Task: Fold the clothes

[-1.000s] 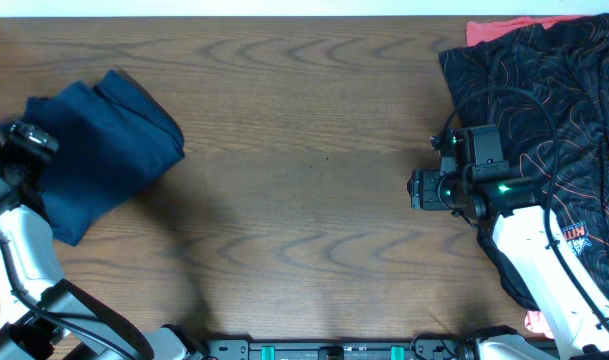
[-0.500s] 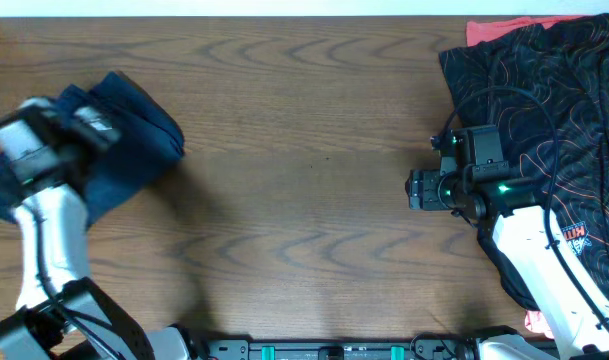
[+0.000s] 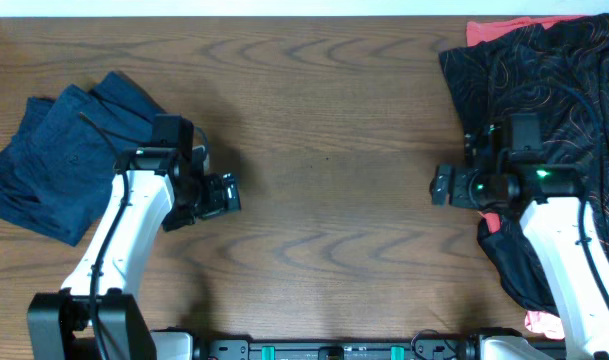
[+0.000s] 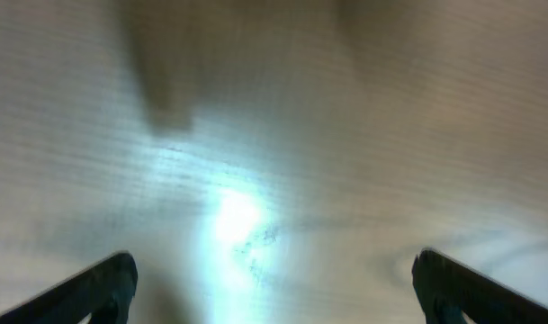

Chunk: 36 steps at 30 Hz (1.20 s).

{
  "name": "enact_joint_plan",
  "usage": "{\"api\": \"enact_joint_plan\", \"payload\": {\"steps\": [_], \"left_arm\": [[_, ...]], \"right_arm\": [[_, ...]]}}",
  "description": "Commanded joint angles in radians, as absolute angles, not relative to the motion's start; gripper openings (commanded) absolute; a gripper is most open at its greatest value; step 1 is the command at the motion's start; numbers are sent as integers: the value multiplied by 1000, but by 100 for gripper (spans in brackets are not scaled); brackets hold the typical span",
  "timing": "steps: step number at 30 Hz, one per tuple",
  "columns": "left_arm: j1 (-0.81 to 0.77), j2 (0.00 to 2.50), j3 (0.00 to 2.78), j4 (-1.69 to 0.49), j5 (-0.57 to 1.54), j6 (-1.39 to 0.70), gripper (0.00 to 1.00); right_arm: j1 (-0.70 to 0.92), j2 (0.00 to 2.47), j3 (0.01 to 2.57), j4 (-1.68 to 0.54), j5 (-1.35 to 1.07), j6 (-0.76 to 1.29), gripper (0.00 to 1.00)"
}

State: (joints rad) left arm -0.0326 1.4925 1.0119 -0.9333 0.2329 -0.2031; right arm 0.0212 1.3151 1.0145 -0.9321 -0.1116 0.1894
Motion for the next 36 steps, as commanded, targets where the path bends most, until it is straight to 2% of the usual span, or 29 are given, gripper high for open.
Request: {"api": "enact_joint_plan", "payload": {"steps": [1, 5, 12, 18, 24, 36], "left_arm": [[-32, 1404, 1016, -973, 216, -168, 98], [-33, 1210, 973, -958, 216, -161, 98], [-76, 676, 801, -862, 216, -147, 98], [-78, 364, 761, -852, 216, -146, 98], [-78, 242, 761, -863, 216, -146, 98], [-78, 239, 761, -886, 216, -146, 98]], "right_arm": [[-7, 1245, 1036, -945, -109, 186, 99], [-6, 1096, 1011, -941, -106, 186, 99], [-6, 764, 854, -861, 25, 252, 99], [-6, 622, 750, -858, 29, 250, 99], [-6, 616, 737, -940, 26, 250, 99], [-6, 615, 737, -963, 26, 250, 99]]}}
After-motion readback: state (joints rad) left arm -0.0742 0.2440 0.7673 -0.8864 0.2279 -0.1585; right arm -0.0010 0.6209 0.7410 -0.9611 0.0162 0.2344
